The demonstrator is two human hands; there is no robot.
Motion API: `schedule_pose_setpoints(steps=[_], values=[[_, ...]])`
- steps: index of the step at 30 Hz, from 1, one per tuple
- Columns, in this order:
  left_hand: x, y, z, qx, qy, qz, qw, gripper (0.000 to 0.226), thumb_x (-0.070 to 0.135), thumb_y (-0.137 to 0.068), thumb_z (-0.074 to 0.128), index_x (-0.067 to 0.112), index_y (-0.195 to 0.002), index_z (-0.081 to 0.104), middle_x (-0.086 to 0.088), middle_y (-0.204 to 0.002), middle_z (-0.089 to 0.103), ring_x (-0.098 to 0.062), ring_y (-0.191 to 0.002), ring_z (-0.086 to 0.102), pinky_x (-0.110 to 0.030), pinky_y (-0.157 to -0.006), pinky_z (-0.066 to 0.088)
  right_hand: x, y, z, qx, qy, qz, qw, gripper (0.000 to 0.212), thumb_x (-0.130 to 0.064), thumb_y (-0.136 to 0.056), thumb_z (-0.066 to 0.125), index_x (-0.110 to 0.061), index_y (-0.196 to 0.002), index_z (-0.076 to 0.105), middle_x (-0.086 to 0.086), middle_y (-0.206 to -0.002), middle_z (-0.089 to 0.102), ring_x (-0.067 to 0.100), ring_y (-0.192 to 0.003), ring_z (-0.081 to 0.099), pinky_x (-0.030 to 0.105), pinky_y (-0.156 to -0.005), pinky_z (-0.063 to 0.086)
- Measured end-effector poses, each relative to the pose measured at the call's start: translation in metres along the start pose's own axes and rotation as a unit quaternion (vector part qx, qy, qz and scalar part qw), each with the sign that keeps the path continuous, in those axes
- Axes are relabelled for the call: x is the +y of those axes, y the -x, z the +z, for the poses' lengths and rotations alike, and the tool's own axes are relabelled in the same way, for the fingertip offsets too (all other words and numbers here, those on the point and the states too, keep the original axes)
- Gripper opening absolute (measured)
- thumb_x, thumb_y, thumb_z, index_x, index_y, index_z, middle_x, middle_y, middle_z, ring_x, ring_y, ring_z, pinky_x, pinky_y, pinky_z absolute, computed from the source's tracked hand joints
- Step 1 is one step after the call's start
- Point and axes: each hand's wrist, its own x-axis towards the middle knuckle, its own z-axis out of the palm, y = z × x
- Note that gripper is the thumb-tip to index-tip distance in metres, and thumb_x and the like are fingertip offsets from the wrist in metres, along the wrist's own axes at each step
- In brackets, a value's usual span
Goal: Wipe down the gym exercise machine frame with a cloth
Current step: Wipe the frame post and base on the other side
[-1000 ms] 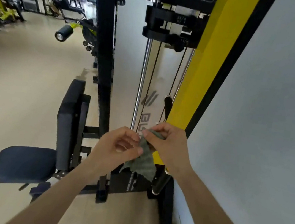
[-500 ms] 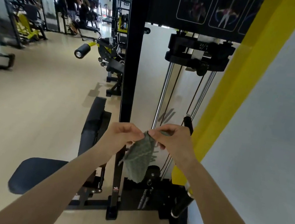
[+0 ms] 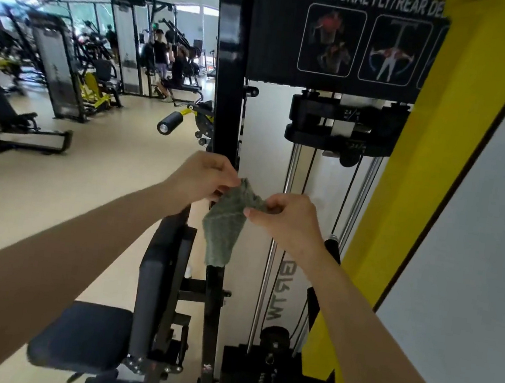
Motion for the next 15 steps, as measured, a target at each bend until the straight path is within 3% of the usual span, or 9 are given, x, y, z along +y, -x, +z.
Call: schedule_pose_setpoints(steps=[4, 8, 11, 15], values=[[0.024, -0.027, -0.020, -0.034, -0.021, 0.007, 0.999, 0.015, 0.003, -0.091, 0.068, 0.009, -0.077, 0.067, -0.003, -0.073, 0.069, -0.011, -0.066, 0.069, -0.021, -0.063, 0.058, -0.015, -0.026, -0.004, 0.021, -0.036, -0.008, 0.999, 0.011, -0.027, -0.087, 0.077, -0.017, -0.081, 0.075, -0.012, -0.068, 0.064, -0.003, -0.059, 0.056, 0.010, -0.057, 0.046], [0.037, -0.045, -0.043, -0.085, -0.058, 0.036, 0.994, 0.007, 0.007, -0.092, 0.067, 0.004, -0.091, 0.074, -0.007, -0.082, 0.075, -0.014, -0.078, 0.073, -0.021, -0.073, 0.059, -0.026, -0.051, -0.005, 0.043, -0.146, 0.003, 0.988, 0.017, -0.015, -0.098, 0.064, -0.016, -0.083, 0.073, 0.001, -0.073, 0.065, 0.013, -0.067, 0.060, 0.021, -0.057, 0.053], [0.044, -0.054, -0.057, -0.125, -0.057, 0.063, 0.989, 0.016, -0.001, -0.090, 0.065, 0.002, -0.101, 0.076, -0.010, -0.091, 0.077, -0.015, -0.084, 0.074, -0.019, -0.075, 0.058, -0.036, -0.066, -0.007, 0.058, -0.167, -0.002, 0.984, 0.018, -0.014, -0.101, 0.059, -0.017, -0.091, 0.074, 0.003, -0.076, 0.069, 0.014, -0.066, 0.060, 0.023, -0.055, 0.053], [0.047, -0.063, -0.077, -0.115, -0.180, 0.134, 0.968, 0.024, 0.003, -0.080, 0.080, 0.016, -0.100, 0.079, 0.003, -0.087, 0.079, -0.008, -0.082, 0.073, -0.017, -0.074, 0.056, -0.047, -0.084, -0.007, 0.065, -0.140, -0.017, 0.988, 0.017, -0.012, -0.101, 0.058, -0.013, -0.097, 0.075, 0.005, -0.084, 0.069, 0.014, -0.070, 0.061, 0.024, -0.058, 0.052]])
